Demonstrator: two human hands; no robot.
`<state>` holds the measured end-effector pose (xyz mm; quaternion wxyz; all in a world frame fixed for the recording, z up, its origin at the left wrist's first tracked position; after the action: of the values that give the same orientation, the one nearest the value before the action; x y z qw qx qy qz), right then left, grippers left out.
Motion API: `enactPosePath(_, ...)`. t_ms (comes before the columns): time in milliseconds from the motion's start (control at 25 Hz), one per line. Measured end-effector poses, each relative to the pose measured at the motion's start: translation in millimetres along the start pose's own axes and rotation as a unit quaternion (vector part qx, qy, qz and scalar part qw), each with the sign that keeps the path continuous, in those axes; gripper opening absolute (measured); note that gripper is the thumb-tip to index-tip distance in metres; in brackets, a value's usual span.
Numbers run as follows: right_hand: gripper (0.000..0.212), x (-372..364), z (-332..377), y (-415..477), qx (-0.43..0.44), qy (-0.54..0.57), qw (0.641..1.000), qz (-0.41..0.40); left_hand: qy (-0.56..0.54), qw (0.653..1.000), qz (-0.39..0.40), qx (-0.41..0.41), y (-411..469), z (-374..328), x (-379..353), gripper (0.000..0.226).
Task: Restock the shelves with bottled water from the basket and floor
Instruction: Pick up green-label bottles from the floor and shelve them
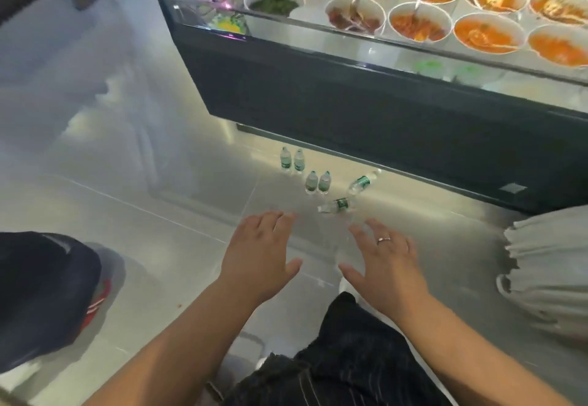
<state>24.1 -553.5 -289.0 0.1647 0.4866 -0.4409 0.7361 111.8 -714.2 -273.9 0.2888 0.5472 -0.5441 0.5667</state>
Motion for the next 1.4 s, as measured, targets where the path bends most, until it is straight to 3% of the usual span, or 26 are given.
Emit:
enactPosePath(400, 0.074, 28.3, -155.5, 140.9, -0.018, -0.024, 0.997, 0.068, -0.014, 0.995, 0.091, 0.034, 186.9, -99.0, -41.3, 0.077)
enactPosePath(680, 0.067, 9.9, -210.7, 257.3, -0.033, -0.024, 0.994, 0.101, -0.074, 0.979, 0.162, 0.103, 301.1, -103.6, -102.8, 0.076)
enactPosePath(1000, 0.066, -107.7, -248.8, 436.1, -0.083, 0.02, 0.99, 0.116, -0.133, 0.951, 0.225, 0.165, 450.6, -54.1, -253.2, 0.072)
enactPosePath(1400, 0.06, -315.7, -332.6, 679.8, -0.058, -0.038, 0.992, 0.105, -0.266, 0.897, 0.246, 0.251, 605.1, -23.1, -531.9, 0.057)
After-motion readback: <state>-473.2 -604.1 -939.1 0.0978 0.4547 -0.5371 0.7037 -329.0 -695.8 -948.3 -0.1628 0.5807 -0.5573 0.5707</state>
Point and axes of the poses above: each hand's wrist, its own y-axis towards the middle knuckle, its own x-axis out of the back of the hand, z = x × y, the point moved 9 cm from there along y, towards the middle knuckle, and after that the axes turned 6 degrees about z, right-handed, at the moved point
